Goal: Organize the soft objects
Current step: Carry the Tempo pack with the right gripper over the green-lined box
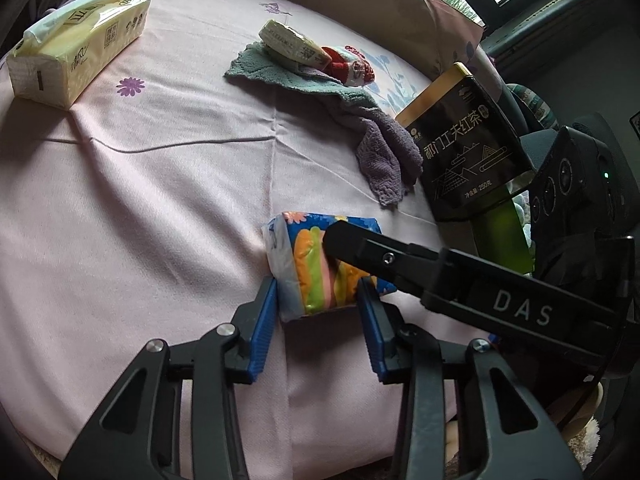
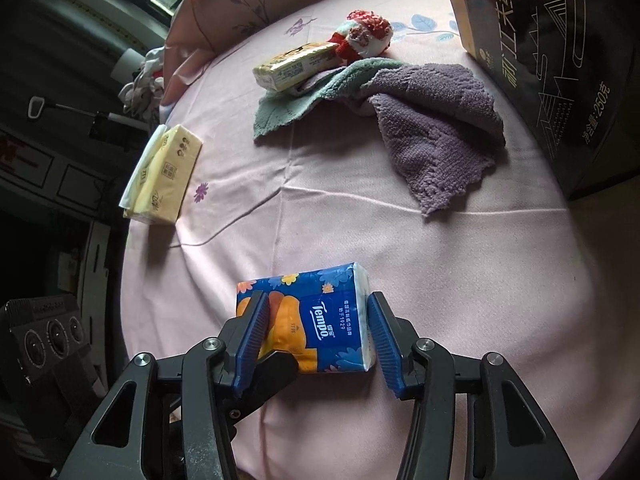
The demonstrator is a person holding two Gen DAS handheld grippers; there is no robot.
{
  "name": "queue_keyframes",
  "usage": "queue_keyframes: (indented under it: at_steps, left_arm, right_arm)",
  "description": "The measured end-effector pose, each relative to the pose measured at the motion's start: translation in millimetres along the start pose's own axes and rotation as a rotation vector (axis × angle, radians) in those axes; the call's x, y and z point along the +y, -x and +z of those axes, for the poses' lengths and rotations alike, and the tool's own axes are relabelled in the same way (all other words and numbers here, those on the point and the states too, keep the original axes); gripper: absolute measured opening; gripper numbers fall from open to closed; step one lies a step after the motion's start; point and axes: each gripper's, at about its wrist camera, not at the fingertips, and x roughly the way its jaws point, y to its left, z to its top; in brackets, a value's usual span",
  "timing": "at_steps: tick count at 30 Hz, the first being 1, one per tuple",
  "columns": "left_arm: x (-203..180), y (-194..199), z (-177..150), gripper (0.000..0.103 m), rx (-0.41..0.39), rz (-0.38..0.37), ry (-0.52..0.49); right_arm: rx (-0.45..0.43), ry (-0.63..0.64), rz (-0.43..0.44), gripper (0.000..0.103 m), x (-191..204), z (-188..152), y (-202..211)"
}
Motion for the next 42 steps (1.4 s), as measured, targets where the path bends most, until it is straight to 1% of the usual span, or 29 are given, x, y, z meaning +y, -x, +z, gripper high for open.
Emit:
queue_keyframes:
  at_steps: [2,6,10,12,16,22,28,35,38,42]
  left_arm:
    - [-7.3,6.6,1.0,0.039,-0.025,-0.008,-0.018]
    - [-29.3,25.2,5.5,0.039,-0.093,-0.028,-0.066]
    - [-61.9,42.6,11.1,0.039,-0.171,-0.046,-0.139]
    - [-79.5,50.8,13.2,0.039,-0.214,-0.054,-0.172]
    - [-110.3,63.5,14.8,0.039,-0.269,-0.071,-0.245]
    - [-139.7,81.1,12.7,0.039,-0.322,-0.127,-0.325]
    - [-163.1,99.2,9.7,0.038,-0.385,-0.170,-0.387]
    - [-192.3,106.5,14.6,0.039,-0.418,-0.196,-0.456]
    - [-204.6,106.5,19.8,0.038,-0.420,-0.194,-0.482]
    - [-219.6,105.6,28.9,0.038,-0.427,-0.214,-0.505]
  right_arm:
    - [-0.031,0.015,0.000,0.053,3.1,-0.4,11.0]
    - [-0.123,0.053,0.003,0.053,10.7,0.7,44.3]
    - [-0.241,0.082,-0.007,0.053,14.5,3.1,85.8]
    - [-0.294,0.074,0.005,0.053,11.2,4.3,106.8]
    - [-0.385,0.072,0.014,0.053,6.1,2.3,143.2]
    - [-0.490,0.067,0.025,0.053,2.3,-8.0,185.7]
    - [-0.591,0.098,0.009,0.053,9.9,-15.3,217.9]
    - [-0.673,0.084,0.010,0.053,2.2,-15.9,246.8]
    - [-0.696,0.061,0.026,0.053,-5.2,-11.4,255.0]
    - [-0.730,0.051,0.022,0.053,-12.3,-4.0,269.3]
